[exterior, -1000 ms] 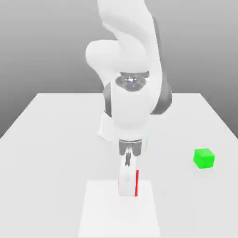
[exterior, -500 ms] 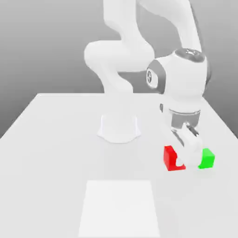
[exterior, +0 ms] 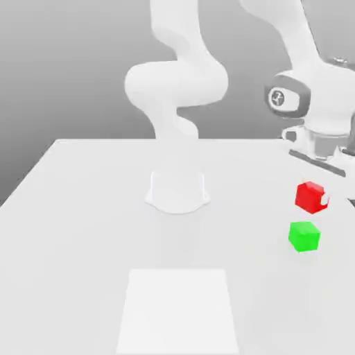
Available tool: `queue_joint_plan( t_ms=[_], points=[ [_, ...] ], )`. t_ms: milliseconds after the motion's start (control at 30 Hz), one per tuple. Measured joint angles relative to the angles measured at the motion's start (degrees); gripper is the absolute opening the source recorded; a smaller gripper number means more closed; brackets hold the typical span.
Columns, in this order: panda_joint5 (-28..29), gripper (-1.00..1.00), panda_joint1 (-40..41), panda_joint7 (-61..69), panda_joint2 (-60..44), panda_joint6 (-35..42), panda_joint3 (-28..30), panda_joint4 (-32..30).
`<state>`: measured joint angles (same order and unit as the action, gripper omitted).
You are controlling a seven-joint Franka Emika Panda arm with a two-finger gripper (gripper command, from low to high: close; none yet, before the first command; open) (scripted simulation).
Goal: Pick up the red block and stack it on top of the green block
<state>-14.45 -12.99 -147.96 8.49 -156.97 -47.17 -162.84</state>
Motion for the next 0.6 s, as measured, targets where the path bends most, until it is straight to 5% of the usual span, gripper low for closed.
queue_joint_plan(
  t_ms=[267,400,433,600],
  points=[
    [16.18,-1.0,5.35,-11.31,-8.38,-6.37,-1.04,-0.06],
    [23.88,-1.0,1.13,-16.76,-11.68,-8.35,5.07,0.13],
    [23.87,1.0,1.1,-16.74,-11.68,-8.4,5.1,0.13],
    [23.86,1.0,1.1,-16.74,-11.68,-8.4,5.1,0.13]
  ],
)
